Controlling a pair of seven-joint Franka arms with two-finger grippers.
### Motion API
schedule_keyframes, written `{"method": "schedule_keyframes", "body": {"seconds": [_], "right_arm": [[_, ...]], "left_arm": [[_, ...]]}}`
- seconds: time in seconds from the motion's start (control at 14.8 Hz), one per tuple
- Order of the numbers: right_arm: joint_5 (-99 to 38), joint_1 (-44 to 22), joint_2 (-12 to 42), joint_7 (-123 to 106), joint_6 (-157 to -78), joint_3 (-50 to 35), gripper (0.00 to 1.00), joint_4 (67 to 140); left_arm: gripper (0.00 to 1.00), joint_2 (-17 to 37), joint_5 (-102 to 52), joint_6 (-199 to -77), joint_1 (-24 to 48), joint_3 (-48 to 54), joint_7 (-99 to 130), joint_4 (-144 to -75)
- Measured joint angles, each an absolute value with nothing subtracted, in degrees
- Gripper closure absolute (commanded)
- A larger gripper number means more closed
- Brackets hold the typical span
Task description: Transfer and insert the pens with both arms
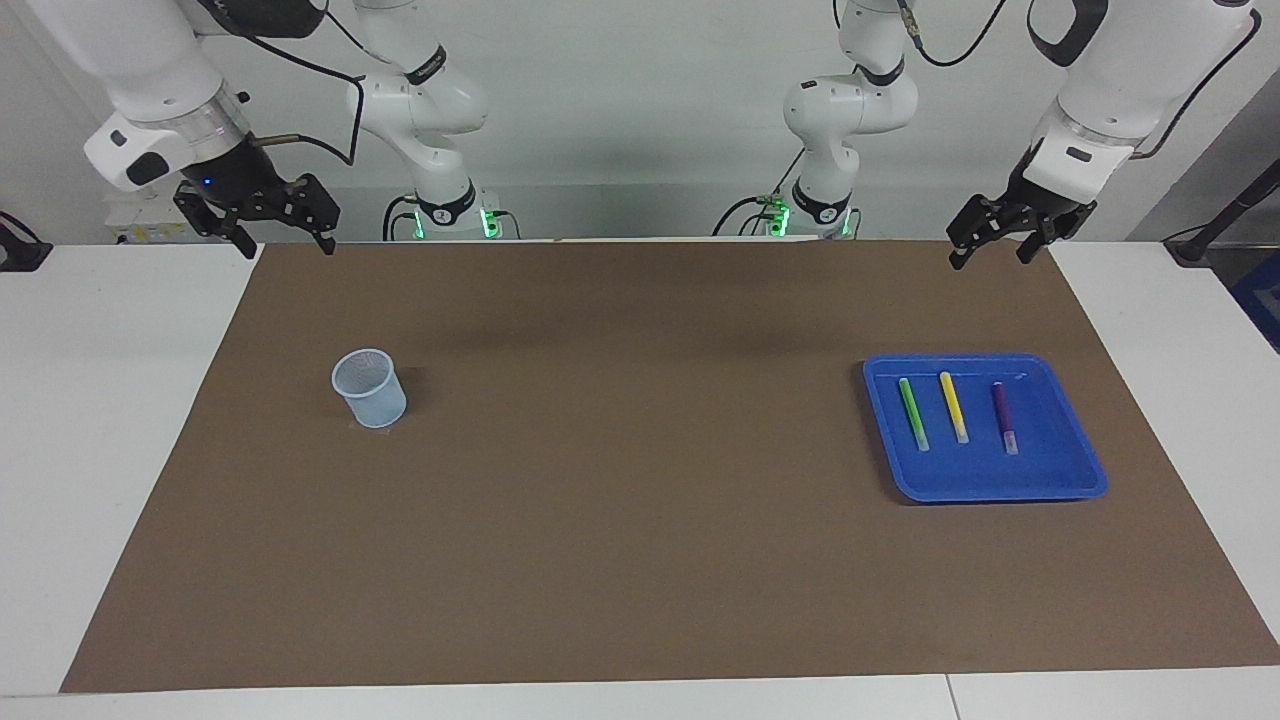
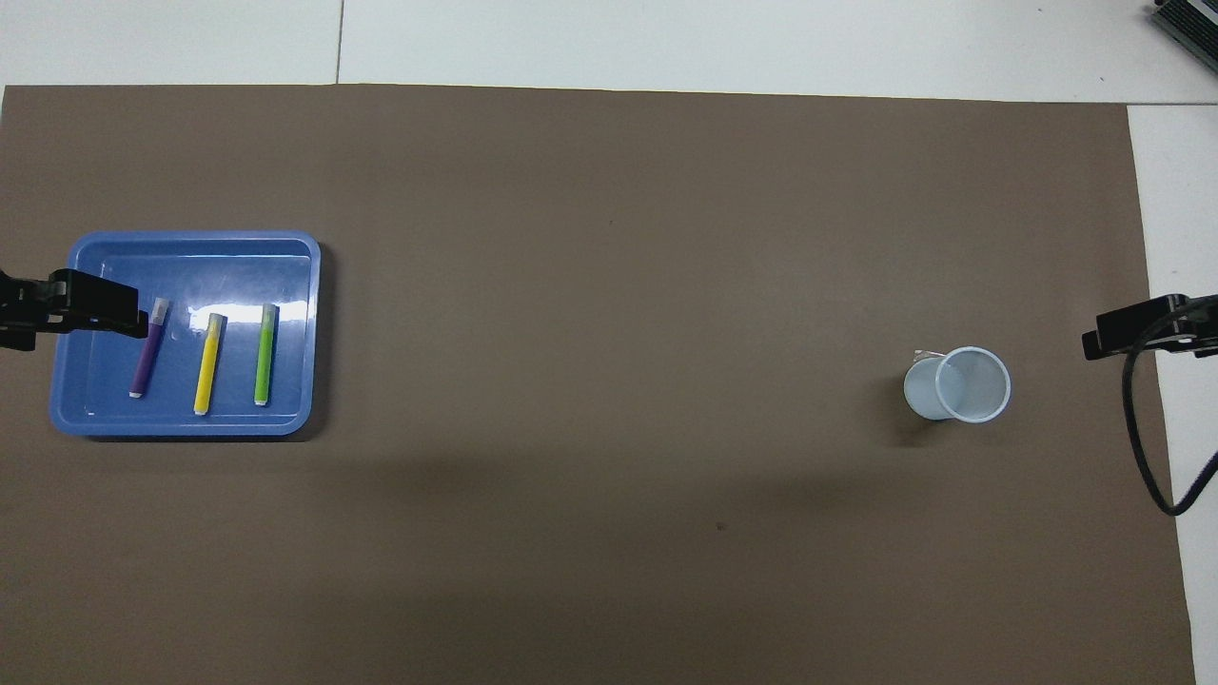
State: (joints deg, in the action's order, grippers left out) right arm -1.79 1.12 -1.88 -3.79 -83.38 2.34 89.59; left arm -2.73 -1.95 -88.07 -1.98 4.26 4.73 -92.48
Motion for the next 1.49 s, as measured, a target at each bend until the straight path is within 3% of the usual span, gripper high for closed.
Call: {"method": "schedule_keyframes", "body": {"seconds": [1.49], "right_arm": [[0.5,0.4,-1.9,-3.8,-85.8,2.4,0.0,89.8]], "left_arm": [[0.0,-2.7,-2.0,-88.1,-2.0,4.3,4.7,-92.5]]}}
